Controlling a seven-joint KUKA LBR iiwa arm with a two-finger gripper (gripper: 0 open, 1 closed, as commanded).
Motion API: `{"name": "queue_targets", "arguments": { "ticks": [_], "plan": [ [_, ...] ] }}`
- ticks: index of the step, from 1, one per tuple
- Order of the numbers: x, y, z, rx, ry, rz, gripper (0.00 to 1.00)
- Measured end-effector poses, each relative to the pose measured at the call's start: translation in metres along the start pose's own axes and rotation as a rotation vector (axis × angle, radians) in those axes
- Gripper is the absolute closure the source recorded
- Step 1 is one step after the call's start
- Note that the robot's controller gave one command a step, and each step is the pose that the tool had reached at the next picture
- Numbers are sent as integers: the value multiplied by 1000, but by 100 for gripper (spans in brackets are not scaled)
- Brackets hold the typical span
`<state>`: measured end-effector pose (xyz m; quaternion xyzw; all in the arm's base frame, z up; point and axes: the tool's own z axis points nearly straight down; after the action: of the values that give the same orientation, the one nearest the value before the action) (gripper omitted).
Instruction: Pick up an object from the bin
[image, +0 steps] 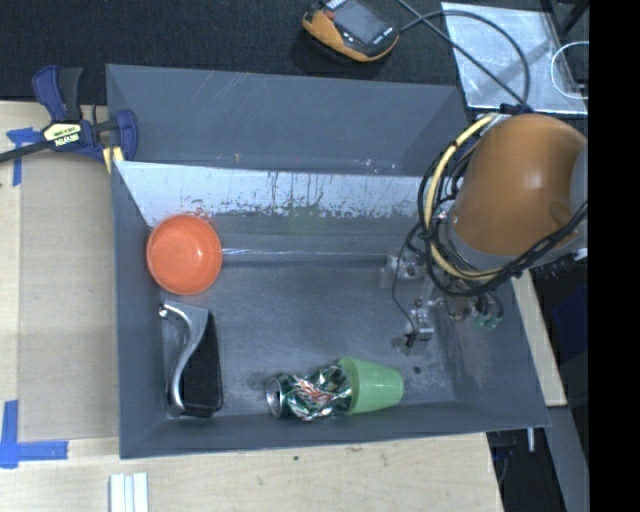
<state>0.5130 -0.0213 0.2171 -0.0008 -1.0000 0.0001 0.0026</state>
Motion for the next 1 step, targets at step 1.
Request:
{"name": "queue_targets", "arguments": {
  "ticks": [1],
  "plan": [
    [-2, 0, -4, 0, -9, 0, 0]
  ]
}}
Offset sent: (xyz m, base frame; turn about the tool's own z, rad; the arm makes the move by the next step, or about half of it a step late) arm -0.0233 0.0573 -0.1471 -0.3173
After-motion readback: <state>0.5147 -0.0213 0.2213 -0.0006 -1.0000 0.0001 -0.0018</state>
